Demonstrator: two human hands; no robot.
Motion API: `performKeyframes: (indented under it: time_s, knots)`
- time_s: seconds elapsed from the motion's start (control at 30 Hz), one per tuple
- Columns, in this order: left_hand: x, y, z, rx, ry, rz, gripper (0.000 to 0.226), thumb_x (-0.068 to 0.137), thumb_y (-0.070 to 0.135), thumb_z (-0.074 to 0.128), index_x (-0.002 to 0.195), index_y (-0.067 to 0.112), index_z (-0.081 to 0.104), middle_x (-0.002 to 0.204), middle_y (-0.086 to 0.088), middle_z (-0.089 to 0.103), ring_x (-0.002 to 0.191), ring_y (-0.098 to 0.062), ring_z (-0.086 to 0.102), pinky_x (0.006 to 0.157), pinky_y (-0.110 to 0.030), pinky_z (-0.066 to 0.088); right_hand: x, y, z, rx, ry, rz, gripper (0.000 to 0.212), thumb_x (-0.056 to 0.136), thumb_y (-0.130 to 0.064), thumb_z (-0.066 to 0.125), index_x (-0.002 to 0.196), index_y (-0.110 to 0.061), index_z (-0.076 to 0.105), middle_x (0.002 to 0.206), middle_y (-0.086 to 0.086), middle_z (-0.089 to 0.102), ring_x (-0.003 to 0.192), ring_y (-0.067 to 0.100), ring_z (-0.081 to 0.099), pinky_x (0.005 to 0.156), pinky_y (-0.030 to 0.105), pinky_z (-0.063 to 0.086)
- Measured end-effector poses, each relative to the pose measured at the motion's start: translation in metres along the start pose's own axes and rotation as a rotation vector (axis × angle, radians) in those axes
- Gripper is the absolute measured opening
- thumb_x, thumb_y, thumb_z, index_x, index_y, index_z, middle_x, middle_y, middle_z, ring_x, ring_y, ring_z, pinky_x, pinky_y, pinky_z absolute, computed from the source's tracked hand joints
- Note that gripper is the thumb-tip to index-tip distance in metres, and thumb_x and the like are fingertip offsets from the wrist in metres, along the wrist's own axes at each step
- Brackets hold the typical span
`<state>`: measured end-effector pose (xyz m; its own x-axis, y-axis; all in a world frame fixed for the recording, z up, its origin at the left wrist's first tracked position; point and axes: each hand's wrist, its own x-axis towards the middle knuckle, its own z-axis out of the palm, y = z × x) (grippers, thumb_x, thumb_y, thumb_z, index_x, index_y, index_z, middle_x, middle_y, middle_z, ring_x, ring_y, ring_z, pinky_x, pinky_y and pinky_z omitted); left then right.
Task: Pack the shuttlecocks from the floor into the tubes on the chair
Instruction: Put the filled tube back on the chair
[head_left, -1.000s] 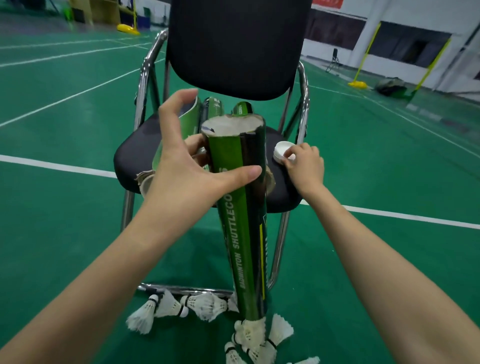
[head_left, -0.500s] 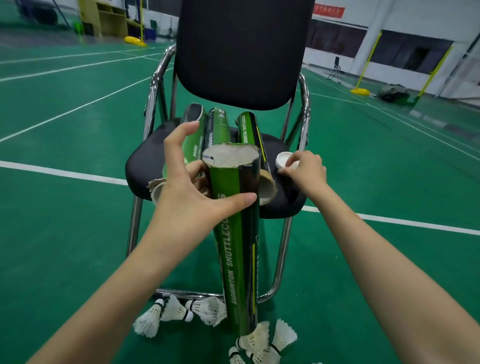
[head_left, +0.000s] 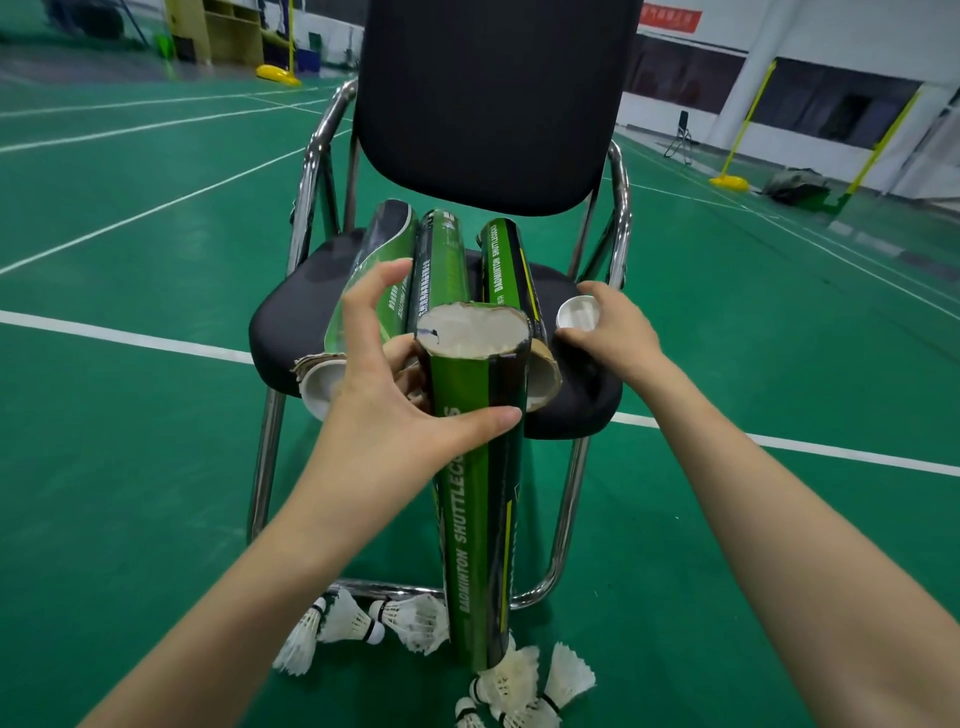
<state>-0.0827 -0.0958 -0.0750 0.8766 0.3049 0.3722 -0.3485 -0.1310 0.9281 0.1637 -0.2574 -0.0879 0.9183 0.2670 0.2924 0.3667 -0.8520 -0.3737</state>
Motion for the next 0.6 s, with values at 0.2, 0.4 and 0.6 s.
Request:
performKeyframes:
  time_s: [0.2,0.4,0.6]
  knots:
    - [-0.003,0.001,0.001,0.007,-0.001,-0.005,0.101,0.057,0.001,0.083,0.128,0.042,0.025,0.101,0.005,0.064,0.083,-0.004,0.069,0.068,-0.008,0.049,0.0,-0.001,-0.003,-0.05,-0.021,-0.01,0.063,0.079,-0.036,0.064,0.135,-0.021,0.04,0.135,0.006,0.038,0.117,0.031,0.048,0.09,0.042,0.042]
    - [-0.003,0.004,0.001,-0.002,0.002,-0.004,0.1,0.057,0.0,0.083,0.128,0.042,0.025,0.1,0.005,0.063,0.084,-0.004,0.069,0.068,-0.007,0.048,-0.004,-0.003,-0.007,-0.033,0.007,-0.038,0.056,0.076,-0.034,0.067,0.123,-0.019,0.042,0.129,0.006,0.043,0.109,0.032,0.051,0.085,0.042,0.044]
    - [-0.004,0.001,0.001,0.009,-0.002,-0.006,0.102,0.057,0.001,0.084,0.129,0.043,0.024,0.103,0.005,0.062,0.085,-0.003,0.068,0.068,-0.007,0.048,-0.008,-0.007,-0.012,-0.039,-0.003,-0.062,0.05,0.076,-0.031,0.067,0.119,-0.023,0.041,0.119,0.003,0.056,0.102,0.03,0.053,0.081,0.041,0.046]
